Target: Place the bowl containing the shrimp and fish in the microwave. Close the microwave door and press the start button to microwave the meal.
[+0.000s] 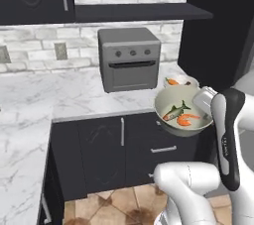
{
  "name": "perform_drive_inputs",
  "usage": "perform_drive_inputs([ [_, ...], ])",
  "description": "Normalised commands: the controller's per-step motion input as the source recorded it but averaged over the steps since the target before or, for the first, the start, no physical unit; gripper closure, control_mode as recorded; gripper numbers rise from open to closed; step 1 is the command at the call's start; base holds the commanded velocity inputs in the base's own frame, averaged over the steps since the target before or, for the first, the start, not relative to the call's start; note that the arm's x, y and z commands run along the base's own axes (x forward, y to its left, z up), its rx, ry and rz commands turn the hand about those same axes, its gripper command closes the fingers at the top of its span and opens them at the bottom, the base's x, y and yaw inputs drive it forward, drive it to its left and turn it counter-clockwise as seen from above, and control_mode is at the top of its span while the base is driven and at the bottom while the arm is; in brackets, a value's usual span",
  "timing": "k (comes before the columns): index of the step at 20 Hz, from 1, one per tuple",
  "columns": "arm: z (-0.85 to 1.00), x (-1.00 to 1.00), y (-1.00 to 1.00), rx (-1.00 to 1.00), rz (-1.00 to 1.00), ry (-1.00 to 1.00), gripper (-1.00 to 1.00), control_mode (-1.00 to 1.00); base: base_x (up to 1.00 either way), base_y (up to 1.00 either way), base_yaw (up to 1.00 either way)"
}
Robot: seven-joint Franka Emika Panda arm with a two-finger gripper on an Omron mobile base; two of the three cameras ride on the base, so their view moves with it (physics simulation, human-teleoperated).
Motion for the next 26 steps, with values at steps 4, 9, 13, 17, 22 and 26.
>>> perform_drive_inputs([
  [4, 0.00, 0.00, 0.00, 0.00, 0.00, 0.00, 1.00, 1.00, 0.00, -0.14, 0.43],
  [9, 0.00, 0.00, 0.00, 0.00, 0.00, 0.00, 1.00, 1.00, 0.00, -0.36, 0.63],
  [13, 0.00, 0.00, 0.00, 0.00, 0.00, 0.00, 1.00, 1.00, 0.00, -0.49, 0.70],
  [17, 0.00, 0.00, 0.00, 0.00, 0.00, 0.00, 1.00, 1.00, 0.00, -0.53, 0.70],
  [22, 0.00, 0.00, 0.00, 0.00, 0.00, 0.00, 1.00, 1.00, 0.00, -0.53, 0.70],
  [26, 0.00, 0.00, 0.00, 0.00, 0.00, 0.00, 1.00, 1.00, 0.00, -0.41, 0.75],
])
